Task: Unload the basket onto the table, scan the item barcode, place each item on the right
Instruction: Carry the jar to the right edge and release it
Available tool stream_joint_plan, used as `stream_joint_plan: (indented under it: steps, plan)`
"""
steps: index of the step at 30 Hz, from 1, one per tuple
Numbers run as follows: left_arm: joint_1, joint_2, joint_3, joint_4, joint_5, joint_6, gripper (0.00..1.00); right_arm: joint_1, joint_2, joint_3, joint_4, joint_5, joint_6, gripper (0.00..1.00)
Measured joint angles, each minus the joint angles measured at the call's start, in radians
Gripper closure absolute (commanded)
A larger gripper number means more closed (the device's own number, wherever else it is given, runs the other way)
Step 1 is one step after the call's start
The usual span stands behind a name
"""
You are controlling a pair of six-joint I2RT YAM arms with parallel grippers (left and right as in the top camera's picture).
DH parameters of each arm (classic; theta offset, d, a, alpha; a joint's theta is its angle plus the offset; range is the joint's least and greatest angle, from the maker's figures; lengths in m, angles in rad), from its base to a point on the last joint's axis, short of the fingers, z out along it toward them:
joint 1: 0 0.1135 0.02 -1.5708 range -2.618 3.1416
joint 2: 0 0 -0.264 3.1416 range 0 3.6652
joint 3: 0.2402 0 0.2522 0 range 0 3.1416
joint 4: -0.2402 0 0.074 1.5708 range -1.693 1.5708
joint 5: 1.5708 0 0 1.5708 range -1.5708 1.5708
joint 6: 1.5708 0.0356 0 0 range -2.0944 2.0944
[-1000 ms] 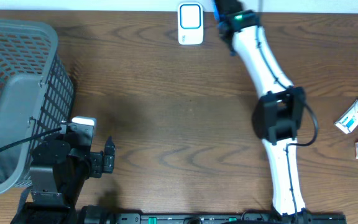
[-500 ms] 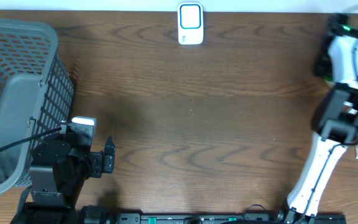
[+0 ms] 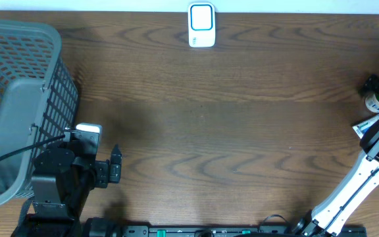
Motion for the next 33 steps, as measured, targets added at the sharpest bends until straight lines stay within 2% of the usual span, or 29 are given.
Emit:
stream_joint_plan:
  steps: [5,9,13,16,22,25,29,33]
  plan:
    - [0.000,0.000,0.000,0.000,0.000,0.000,0.01,-0.002,-0.163,0.050,-0.008,-0.101,0.083,0.01]
    - [0.000,0.000,0.000,0.000,0.000,0.000,0.01,0.062,-0.441,0.097,0.013,-0.160,0.132,0.01]
    - [0.000,0.000,0.000,0.000,0.000,0.000,0.01,0.260,-0.696,0.148,0.041,-0.254,0.134,0.01]
    - [0.000,0.000,0.000,0.000,0.000,0.000,0.01,0.431,-0.810,0.151,0.065,-0.327,0.130,0.01]
    - [0.000,0.000,0.000,0.000,0.000,0.000,0.01,0.613,-0.953,0.134,0.217,-0.353,0.097,0.01]
    - [0.000,0.000,0.000,0.000,0.000,0.000,0.01,0.654,-1.045,0.124,0.218,-0.328,0.067,0.01]
    - [0.000,0.000,0.000,0.000,0.000,0.000,0.01,0.659,-1.242,0.046,0.218,-0.291,0.038,0.01]
    - [0.000,0.000,0.000,0.001,0.000,0.000,0.01,0.659,-1.490,-0.167,0.336,-0.277,0.022,0.01]
